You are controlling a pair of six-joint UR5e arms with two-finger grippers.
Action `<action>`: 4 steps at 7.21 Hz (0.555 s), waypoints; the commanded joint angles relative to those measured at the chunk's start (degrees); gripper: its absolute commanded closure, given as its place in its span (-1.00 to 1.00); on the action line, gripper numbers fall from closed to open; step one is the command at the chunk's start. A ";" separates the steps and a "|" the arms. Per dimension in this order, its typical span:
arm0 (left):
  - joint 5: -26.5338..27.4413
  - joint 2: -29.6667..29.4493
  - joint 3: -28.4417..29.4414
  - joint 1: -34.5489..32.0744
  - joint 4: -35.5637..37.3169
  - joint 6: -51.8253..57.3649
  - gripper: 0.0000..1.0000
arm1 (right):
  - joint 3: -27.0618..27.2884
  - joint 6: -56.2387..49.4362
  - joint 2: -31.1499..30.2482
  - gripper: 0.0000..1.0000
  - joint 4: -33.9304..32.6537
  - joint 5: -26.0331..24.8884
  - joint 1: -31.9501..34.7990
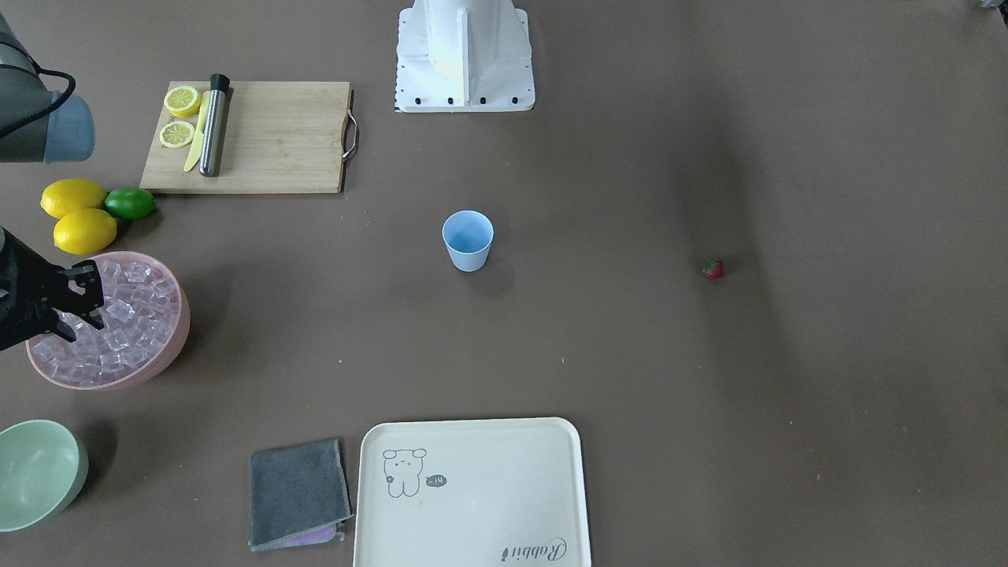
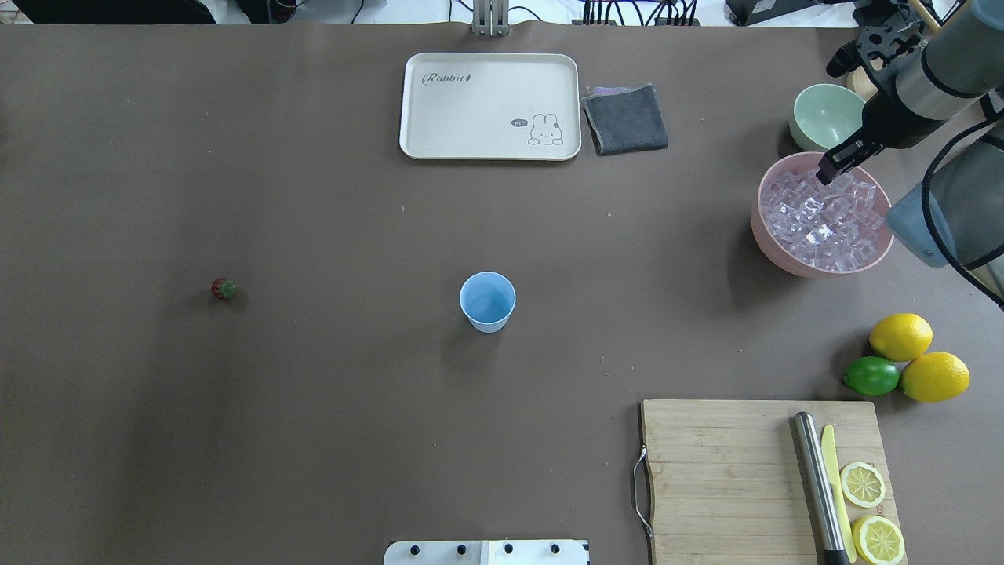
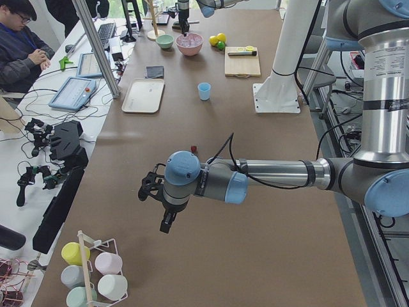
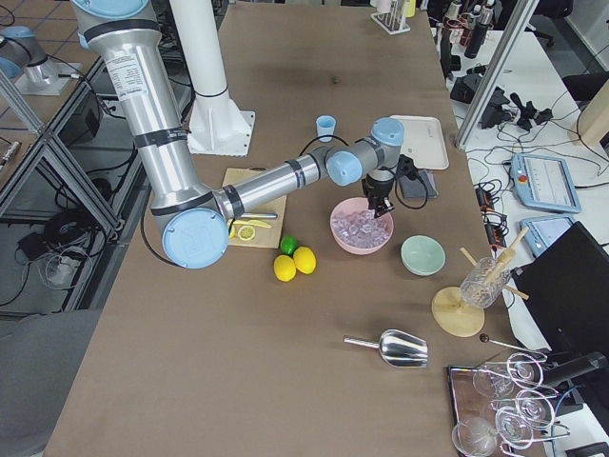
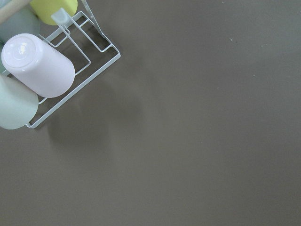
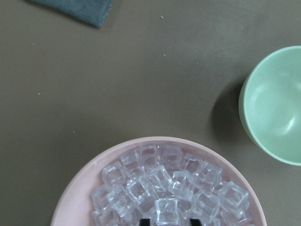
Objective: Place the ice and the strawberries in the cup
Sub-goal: 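Carry the ice cube with the right gripper over the blue cup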
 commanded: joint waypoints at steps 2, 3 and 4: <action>0.03 -0.03 0.05 0.00 0.00 -0.08 -0.97 | 7.40 14.26 3.83 1.00 -3.49 6.47 -1.95; 0.03 -0.03 -0.04 0.09 0.00 -0.08 -0.97 | 9.87 23.65 5.58 1.00 -3.14 6.32 -5.63; 0.03 -0.03 -0.04 0.09 0.00 -0.08 -0.97 | 10.94 32.79 8.99 1.00 -3.05 5.97 -9.49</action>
